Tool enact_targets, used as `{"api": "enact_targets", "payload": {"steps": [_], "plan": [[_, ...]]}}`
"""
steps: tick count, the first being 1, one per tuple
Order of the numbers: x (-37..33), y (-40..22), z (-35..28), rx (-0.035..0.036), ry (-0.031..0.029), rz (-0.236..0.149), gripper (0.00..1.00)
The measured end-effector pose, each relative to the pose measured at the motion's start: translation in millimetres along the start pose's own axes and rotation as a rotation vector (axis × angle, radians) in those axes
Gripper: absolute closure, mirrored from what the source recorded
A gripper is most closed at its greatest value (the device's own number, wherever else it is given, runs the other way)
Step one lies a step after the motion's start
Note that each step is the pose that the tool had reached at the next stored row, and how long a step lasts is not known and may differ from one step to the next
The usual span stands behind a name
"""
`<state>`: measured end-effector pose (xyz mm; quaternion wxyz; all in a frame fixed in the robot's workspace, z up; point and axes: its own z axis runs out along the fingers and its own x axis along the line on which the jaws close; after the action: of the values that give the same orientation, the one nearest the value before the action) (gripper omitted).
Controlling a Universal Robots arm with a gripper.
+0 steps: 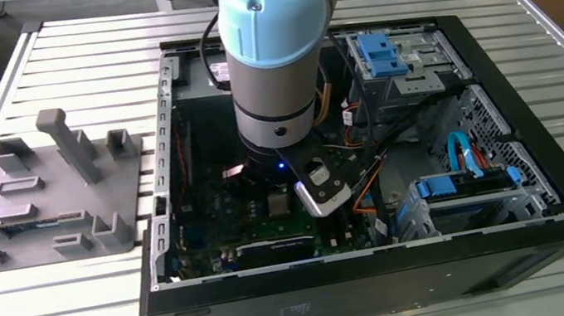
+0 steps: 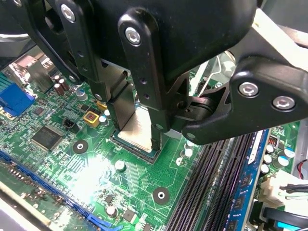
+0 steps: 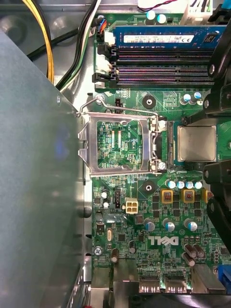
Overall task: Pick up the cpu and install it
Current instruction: 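Place the cpu into insertion slot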
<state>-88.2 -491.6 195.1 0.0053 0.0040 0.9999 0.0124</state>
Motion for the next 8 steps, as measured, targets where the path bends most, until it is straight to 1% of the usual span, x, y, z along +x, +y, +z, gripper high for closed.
{"api": "enact_targets", "payload": {"steps": [8], "plan": [[0.3, -0.1, 1.4, 0.0001, 0.0001, 0.000, 0.61]]}}
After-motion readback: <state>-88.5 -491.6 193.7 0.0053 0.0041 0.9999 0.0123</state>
